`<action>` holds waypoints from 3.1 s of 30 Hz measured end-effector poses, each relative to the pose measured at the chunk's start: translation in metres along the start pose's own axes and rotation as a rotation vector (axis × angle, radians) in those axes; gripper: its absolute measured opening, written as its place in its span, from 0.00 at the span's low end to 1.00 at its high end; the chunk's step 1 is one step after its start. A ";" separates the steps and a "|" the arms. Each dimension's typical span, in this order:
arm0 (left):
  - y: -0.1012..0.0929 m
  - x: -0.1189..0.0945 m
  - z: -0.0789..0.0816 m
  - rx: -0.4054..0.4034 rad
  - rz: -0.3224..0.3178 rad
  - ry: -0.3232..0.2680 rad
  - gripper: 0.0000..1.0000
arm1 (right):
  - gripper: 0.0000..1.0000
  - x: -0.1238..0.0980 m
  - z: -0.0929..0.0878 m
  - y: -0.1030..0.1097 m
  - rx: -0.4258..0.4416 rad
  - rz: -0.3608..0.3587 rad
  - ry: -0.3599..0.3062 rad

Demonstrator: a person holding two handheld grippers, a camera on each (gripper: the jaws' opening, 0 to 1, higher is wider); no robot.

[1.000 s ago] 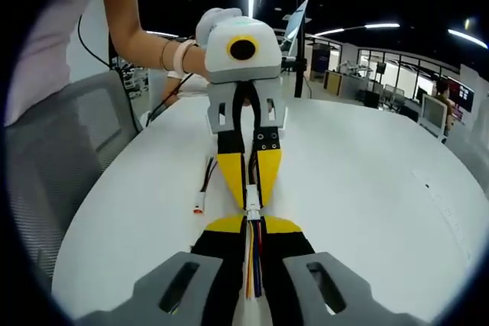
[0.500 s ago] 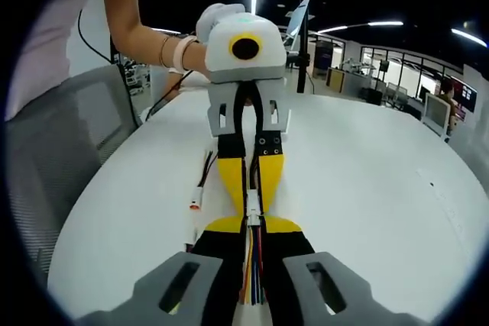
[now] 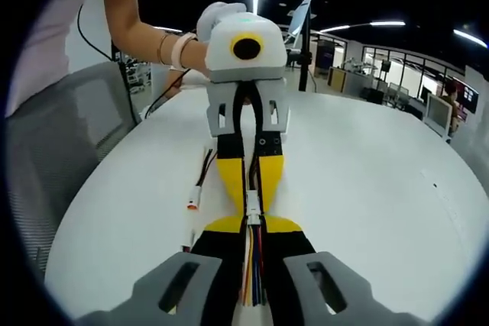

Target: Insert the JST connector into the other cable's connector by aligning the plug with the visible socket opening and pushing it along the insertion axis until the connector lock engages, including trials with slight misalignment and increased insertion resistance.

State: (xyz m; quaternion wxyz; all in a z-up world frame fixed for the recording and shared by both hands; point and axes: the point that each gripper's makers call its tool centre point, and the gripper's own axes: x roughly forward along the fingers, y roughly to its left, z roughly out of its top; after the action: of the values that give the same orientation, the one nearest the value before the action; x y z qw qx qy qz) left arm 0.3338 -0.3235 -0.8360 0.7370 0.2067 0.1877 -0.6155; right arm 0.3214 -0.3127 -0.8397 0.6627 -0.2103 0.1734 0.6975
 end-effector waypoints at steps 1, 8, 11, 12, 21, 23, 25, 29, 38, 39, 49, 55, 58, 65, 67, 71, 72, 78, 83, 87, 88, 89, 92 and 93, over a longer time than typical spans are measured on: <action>0.000 0.000 0.000 -0.002 -0.001 0.002 0.00 | 0.04 0.001 0.000 0.000 0.001 0.001 0.001; -0.002 0.002 -0.006 -0.016 0.004 0.012 0.00 | 0.05 0.004 -0.004 0.002 0.012 -0.003 0.002; -0.002 0.002 -0.007 -0.020 0.010 0.019 0.02 | 0.10 0.005 -0.005 0.002 0.020 -0.007 0.008; -0.002 0.002 -0.007 -0.023 0.012 0.021 0.03 | 0.11 0.005 -0.006 0.002 0.015 -0.009 0.010; 0.000 -0.004 -0.008 -0.043 0.040 0.027 0.12 | 0.17 0.004 -0.006 -0.003 0.027 -0.030 0.005; 0.001 -0.006 -0.007 -0.057 0.046 0.025 0.13 | 0.19 0.003 -0.005 -0.004 0.031 -0.036 0.000; 0.001 -0.007 -0.005 -0.061 0.052 0.024 0.14 | 0.19 0.002 -0.003 -0.004 0.038 -0.038 0.000; 0.002 -0.011 0.000 -0.060 0.074 0.019 0.18 | 0.21 0.000 0.000 -0.004 0.037 -0.050 0.000; -0.001 -0.022 0.007 -0.056 0.103 0.025 0.24 | 0.27 -0.008 0.009 -0.006 0.051 -0.099 -0.014; -0.001 -0.023 0.008 -0.056 0.108 0.024 0.26 | 0.28 -0.010 0.010 -0.005 0.056 -0.103 -0.016; -0.010 -0.037 0.018 -0.045 0.138 0.026 0.29 | 0.30 -0.022 0.019 0.005 0.065 -0.132 -0.038; -0.019 -0.042 0.026 -0.033 0.149 0.017 0.29 | 0.31 -0.031 0.032 0.012 0.049 -0.150 -0.057; -0.024 -0.044 0.029 -0.022 0.151 0.013 0.28 | 0.30 -0.034 0.037 0.016 0.034 -0.157 -0.067; -0.035 -0.048 0.023 -0.043 0.156 0.021 0.28 | 0.29 -0.037 0.038 0.026 0.029 -0.157 -0.068; -0.038 -0.048 0.021 -0.045 0.153 0.024 0.28 | 0.28 -0.037 0.038 0.029 0.032 -0.156 -0.070; -0.042 -0.047 0.019 -0.051 0.148 0.025 0.28 | 0.28 -0.038 0.038 0.034 0.035 -0.157 -0.074; -0.043 -0.047 0.019 -0.051 0.146 0.025 0.28 | 0.28 -0.038 0.037 0.035 0.034 -0.158 -0.074; -0.049 -0.041 0.016 -0.042 0.127 0.025 0.25 | 0.25 -0.038 0.037 0.040 0.032 -0.164 -0.081; -0.053 -0.036 0.012 -0.043 0.116 0.026 0.23 | 0.24 -0.037 0.028 0.041 0.029 -0.178 -0.067; -0.056 -0.033 0.006 -0.045 0.111 0.034 0.23 | 0.23 -0.036 0.021 0.043 0.037 -0.172 -0.061; -0.057 -0.033 0.004 -0.047 0.108 0.037 0.23 | 0.23 -0.035 0.018 0.044 0.039 -0.169 -0.056; -0.057 -0.032 0.003 -0.048 0.107 0.037 0.22 | 0.22 -0.034 0.017 0.045 0.039 -0.167 -0.053; -0.057 -0.032 0.002 -0.061 0.113 0.026 0.21 | 0.22 -0.032 0.012 0.047 0.050 -0.161 -0.047; -0.057 -0.031 0.002 -0.061 0.113 0.022 0.19 | 0.21 -0.032 0.011 0.047 0.051 -0.161 -0.047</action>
State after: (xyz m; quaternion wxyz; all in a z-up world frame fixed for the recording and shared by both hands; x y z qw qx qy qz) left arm 0.2721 -0.3076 -0.8218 0.7745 0.2009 0.2024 -0.5647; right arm 0.2750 -0.3371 -0.8153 0.7258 -0.1900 0.1580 0.6419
